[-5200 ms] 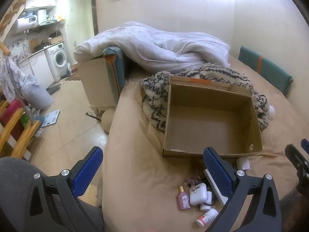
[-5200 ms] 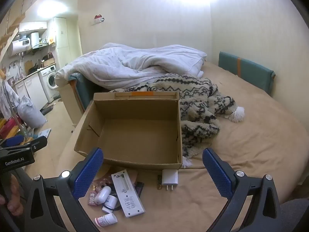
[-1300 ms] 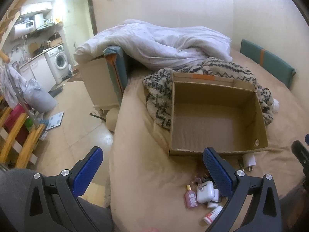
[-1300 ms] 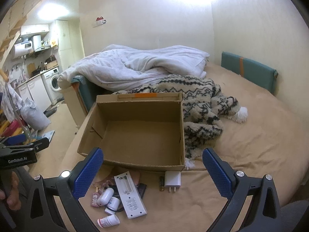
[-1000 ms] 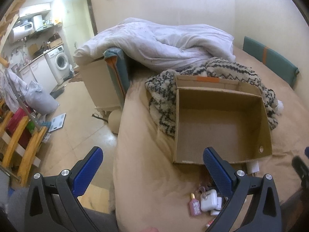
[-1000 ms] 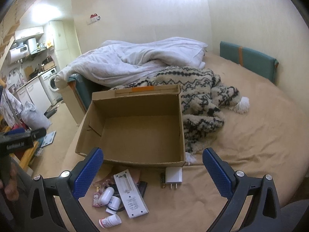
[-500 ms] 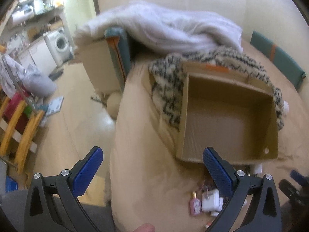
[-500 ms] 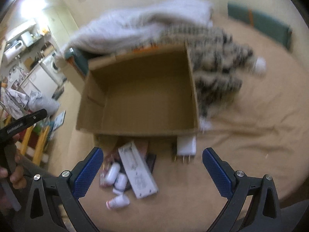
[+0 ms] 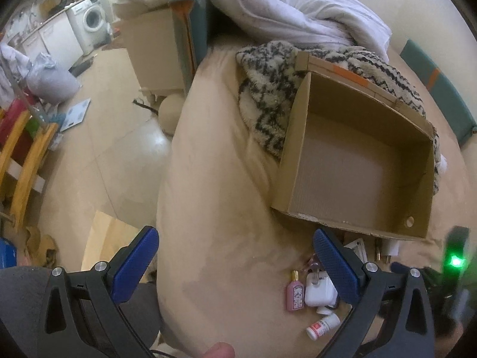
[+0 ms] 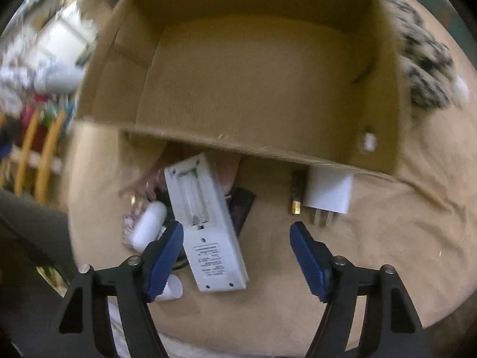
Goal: Organize rigid objects
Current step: 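Grasp the white battery-holder remote with the right gripper, then lift the white remote with the right gripper while the left gripper grasps the pink perfume bottle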
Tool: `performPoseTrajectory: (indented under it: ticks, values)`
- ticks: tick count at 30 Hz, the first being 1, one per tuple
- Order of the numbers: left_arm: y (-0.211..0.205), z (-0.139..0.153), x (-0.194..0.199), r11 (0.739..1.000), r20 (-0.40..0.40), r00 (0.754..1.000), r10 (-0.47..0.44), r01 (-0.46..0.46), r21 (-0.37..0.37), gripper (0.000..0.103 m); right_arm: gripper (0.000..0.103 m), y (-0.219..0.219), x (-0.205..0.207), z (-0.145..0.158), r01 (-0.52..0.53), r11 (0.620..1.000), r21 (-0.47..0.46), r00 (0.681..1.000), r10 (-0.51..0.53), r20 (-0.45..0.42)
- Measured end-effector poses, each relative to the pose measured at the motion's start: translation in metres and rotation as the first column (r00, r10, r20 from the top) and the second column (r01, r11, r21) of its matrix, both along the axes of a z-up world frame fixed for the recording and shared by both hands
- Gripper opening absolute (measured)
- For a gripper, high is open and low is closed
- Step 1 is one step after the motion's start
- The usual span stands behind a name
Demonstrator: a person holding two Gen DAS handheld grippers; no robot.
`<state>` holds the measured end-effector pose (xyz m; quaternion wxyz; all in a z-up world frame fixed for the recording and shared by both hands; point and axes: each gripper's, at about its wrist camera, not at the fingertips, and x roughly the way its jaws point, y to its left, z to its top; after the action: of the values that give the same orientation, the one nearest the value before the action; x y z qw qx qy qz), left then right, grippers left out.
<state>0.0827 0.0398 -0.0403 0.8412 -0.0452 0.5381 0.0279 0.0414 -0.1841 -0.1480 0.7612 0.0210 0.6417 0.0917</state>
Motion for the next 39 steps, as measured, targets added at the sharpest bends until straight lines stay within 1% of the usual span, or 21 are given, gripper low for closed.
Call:
performPoseTrajectory:
  ticks: [3, 6, 7, 8, 9, 10, 11, 15, 18, 23, 26, 28, 32, 34, 36, 37, 39]
  values:
    - [0.0, -0.001, 0.0, 1.0, -0.008, 1.0, -0.004, 0.004, 0.004, 0.103, 0.078, 0.02, 0.001, -0.01, -0.056, 0.998, -0.037, 0.998, 0.055, -0.036]
    - [0.0, -0.002, 0.001, 1.0, -0.019, 1.0, -0.006, 0.006, 0.004, 0.103, 0.077, 0.036, 0.001, -0.021, -0.099, 0.988, -0.122, 0.994, 0.093, -0.051]
    - [0.0, -0.003, 0.001, 1.0, -0.024, 1.0, -0.009, 0.009, 0.005, 0.103, 0.071, 0.04, 0.0, -0.023, -0.107, 0.984, -0.143, 0.994, 0.101, -0.049]
    - [0.0, -0.004, 0.001, 1.0, -0.032, 0.999, -0.013, 0.013, 0.005, 0.103, 0.068, 0.042, 0.001, -0.025, -0.108, 0.983, -0.146, 0.994, 0.102, -0.048]
    - [-0.001, -0.005, 0.001, 1.0, -0.038, 0.999, -0.016, 0.016, 0.006, 0.103, 0.06, 0.041, 0.002, -0.025, -0.101, 0.984, -0.149, 0.994, 0.095, -0.048]
    - [-0.002, -0.007, 0.002, 1.0, -0.048, 0.999, -0.02, 0.021, 0.007, 0.103, 0.049, 0.041, 0.003, -0.027, -0.097, 0.985, -0.141, 0.994, 0.09, -0.059]
    - [-0.002, -0.008, 0.002, 1.0, -0.058, 0.998, -0.026, 0.027, 0.009, 0.103, 0.047, 0.04, 0.002, -0.028, -0.096, 0.986, -0.137, 0.994, 0.087, -0.069]
    - [-0.002, -0.011, 0.001, 0.999, -0.07, 0.997, -0.028, 0.029, 0.015, 0.103, 0.046, 0.033, -0.005, -0.021, -0.11, 0.987, -0.117, 0.992, 0.103, -0.066]
    - [0.0, -0.012, 0.001, 1.0, -0.073, 0.997, -0.019, 0.02, 0.011, 0.103, 0.046, 0.024, -0.017, -0.009, -0.107, 0.989, -0.105, 0.994, 0.104, -0.041]
    - [-0.001, -0.014, 0.002, 1.0, -0.077, 0.997, -0.012, 0.013, 0.019, 0.103, 0.046, 0.005, -0.039, 0.022, -0.077, 0.995, -0.067, 0.996, 0.08, 0.04]
    - [0.0, -0.017, 0.002, 0.999, -0.076, 0.997, 0.005, -0.002, 0.037, 0.103, 0.046, -0.005, -0.051, 0.044, -0.062, 0.997, -0.046, 0.992, 0.067, 0.105]
    - [0.0, -0.02, 0.002, 0.999, -0.08, 0.997, 0.009, -0.005, 0.044, 0.103, 0.046, -0.012, -0.055, 0.06, -0.063, 0.998, -0.018, 0.984, 0.065, 0.165]
    - [-0.001, -0.023, 0.001, 0.998, -0.079, 0.997, 0.0, 0.005, 0.06, 0.103, 0.046, -0.016, -0.064, 0.09, -0.066, 0.998, 0.009, 0.949, 0.06, 0.311]
    - [-0.001, -0.027, 0.001, 0.999, -0.089, 0.996, -0.009, 0.013, 0.045, 0.103, 0.046, -0.032, -0.068, 0.105, -0.052, 0.998, 0.037, 0.925, 0.034, 0.378]
    - [-0.002, -0.032, 0.002, 1.0, -0.104, 0.994, -0.016, 0.019, 0.023, 0.103, 0.046, -0.038, -0.067, 0.118, -0.022, 0.998, 0.065, 0.905, -0.008, 0.425]
    - [-0.002, -0.035, 0.003, 1.0, -0.117, 0.993, -0.023, 0.024, 0.01, 0.103, 0.046, -0.041, -0.057, 0.117, -0.003, 0.997, 0.081, 0.899, -0.033, 0.437]
    - [-0.006, -0.045, 0.005, 0.999, -0.155, 0.987, -0.041, 0.041, -0.006, 0.103, 0.046, -0.054, -0.054, 0.117, 0.039, 0.99, 0.134, 0.888, -0.096, 0.449]
